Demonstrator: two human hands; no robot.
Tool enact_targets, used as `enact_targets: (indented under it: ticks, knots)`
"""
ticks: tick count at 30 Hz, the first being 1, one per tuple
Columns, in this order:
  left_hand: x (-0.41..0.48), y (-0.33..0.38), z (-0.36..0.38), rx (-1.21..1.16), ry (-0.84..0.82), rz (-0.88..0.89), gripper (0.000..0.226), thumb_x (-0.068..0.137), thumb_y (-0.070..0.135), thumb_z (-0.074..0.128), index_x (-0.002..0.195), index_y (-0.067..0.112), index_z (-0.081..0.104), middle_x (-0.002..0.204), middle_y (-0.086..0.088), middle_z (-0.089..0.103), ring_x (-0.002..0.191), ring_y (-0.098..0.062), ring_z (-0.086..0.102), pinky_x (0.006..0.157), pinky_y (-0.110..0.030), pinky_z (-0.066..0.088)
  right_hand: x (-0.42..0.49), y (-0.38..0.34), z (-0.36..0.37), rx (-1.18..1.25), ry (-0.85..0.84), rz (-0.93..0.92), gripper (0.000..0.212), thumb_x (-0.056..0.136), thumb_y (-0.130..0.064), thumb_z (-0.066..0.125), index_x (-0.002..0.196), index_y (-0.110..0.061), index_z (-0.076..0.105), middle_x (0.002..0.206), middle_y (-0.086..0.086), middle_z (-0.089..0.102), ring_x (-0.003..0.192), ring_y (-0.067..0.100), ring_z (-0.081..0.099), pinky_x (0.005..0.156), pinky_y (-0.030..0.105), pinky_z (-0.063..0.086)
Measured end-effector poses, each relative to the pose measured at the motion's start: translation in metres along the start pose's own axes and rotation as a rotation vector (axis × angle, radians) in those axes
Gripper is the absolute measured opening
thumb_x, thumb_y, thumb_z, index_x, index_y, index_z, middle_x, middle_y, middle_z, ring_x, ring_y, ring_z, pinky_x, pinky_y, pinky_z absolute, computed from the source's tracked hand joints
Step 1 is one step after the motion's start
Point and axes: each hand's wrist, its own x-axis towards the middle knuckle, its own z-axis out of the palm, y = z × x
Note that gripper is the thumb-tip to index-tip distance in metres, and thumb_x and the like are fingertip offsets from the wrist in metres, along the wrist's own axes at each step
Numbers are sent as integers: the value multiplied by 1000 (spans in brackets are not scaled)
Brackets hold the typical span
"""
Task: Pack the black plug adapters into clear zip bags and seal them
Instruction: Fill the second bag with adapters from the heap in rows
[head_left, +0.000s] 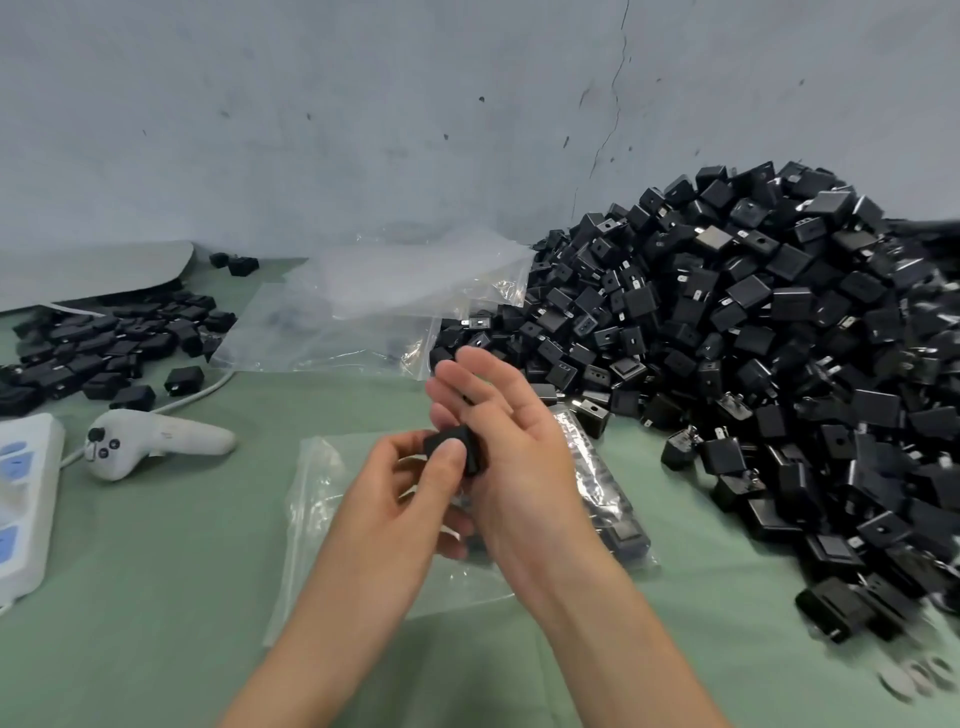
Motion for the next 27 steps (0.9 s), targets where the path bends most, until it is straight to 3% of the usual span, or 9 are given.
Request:
enact_targets:
  ticks: [3,5,8,11,15,19,22,25,27]
  knots:
    - [6,-3,-19,95,119,18,47,67,54,68,98,21,58,87,12,71,64,-13,69,59,-32,57,1,11,9,-256,-33,-119,51,92,11,38,101,-27,72,114,-8,72,111,4,65,91,17,51]
    - [15,-7,-45,88,241,62,27,82,38,70,98,22,56,85,11,72,62,-9,68,59,-33,57,1,16,14,-406,-49,-154,53,91,10,38,104,-31,69,112,-15,70,111,1,63,94,16,48]
    - [27,-15,-101,128,401,89,10,95,24,64,103,29,62,87,5,74,69,-5,68,62,-27,55,4,17,8,-549,-22,-175,52,91,6,39,106,-35,67,112,-17,67,99,-2,61,77,8,46]
    - [28,-32,-144,179,451,-21,10,95,19,63,94,28,65,91,0,73,78,-10,67,67,-28,49,9,11,-7,-573,64,-162,44,95,1,43,109,-31,68,102,-18,67,89,13,60,68,10,47]
    - [23,-52,-151,144,338,-231,13,93,12,65,102,22,62,81,0,78,67,-11,74,56,-18,57,17,4,-23,-605,194,-160,37,97,-4,45,109,-32,67,105,-20,67,84,11,63,63,10,47]
    - [20,-54,-144,-17,204,-318,19,94,2,60,109,14,63,94,-7,78,80,-19,76,68,-26,62,21,4,-33,-601,256,-155,37,96,-7,44,105,-35,66,104,-21,65,81,4,65,57,9,47]
    - [13,-50,-139,225,1,-232,24,88,10,70,106,26,73,105,0,77,91,-11,73,83,-29,55,23,6,-36,-641,260,-155,35,97,-11,44,106,-38,65,98,-28,64,78,12,63,55,7,46]
    - [4,-46,-130,486,-123,-83,36,83,12,77,101,43,72,98,3,72,80,-12,68,72,-17,52,24,8,-42,-708,258,-149,33,97,-14,44,107,-40,63,106,-24,62,82,9,64,59,6,44]
    - [0,-46,-127,595,-154,13,43,86,4,73,99,45,72,105,9,65,82,-4,63,76,-17,49,23,10,-47,-782,230,-141,33,98,-15,43,109,-40,61,111,-22,60,72,3,61,57,8,43]
